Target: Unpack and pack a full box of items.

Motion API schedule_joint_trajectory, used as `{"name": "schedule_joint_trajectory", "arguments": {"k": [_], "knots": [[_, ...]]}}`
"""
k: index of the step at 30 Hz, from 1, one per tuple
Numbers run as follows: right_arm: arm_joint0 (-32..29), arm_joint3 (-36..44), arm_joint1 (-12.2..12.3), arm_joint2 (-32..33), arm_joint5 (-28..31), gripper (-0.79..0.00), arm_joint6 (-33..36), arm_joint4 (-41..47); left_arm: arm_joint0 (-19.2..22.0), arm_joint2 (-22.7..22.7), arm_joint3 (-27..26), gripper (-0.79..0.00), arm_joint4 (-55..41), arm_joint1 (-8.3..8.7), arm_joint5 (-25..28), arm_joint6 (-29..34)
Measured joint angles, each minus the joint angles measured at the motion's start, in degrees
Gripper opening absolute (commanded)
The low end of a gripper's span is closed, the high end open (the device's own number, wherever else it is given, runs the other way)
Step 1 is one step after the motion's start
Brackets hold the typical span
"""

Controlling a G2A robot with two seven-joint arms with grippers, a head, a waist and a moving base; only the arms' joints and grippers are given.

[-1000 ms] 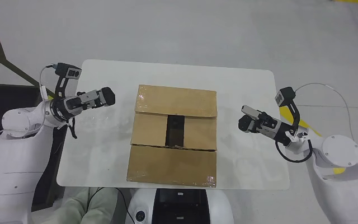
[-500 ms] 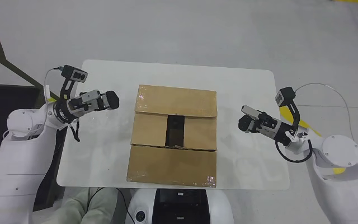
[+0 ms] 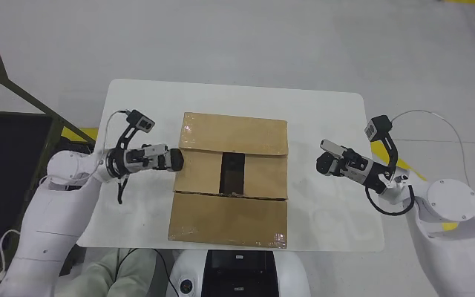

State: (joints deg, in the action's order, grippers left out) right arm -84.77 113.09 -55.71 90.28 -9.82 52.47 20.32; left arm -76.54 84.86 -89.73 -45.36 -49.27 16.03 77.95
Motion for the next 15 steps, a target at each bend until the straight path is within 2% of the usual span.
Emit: {"name": "schedule_joint_trajectory", "arguments": {"k": [4,15], "knots": [[0.0,0.0,0.0,0.0,0.0,0.0,0.0,0.0,0.2,-1.8,-0.2,0.0,0.5,-0.34,0.8,0.8],[0.0,0.0,0.0,0.0,0.0,0.0,0.0,0.0,1.9,-2.3,3.1,0.0,5.7,-0.5,1.0,-1.2]]}}
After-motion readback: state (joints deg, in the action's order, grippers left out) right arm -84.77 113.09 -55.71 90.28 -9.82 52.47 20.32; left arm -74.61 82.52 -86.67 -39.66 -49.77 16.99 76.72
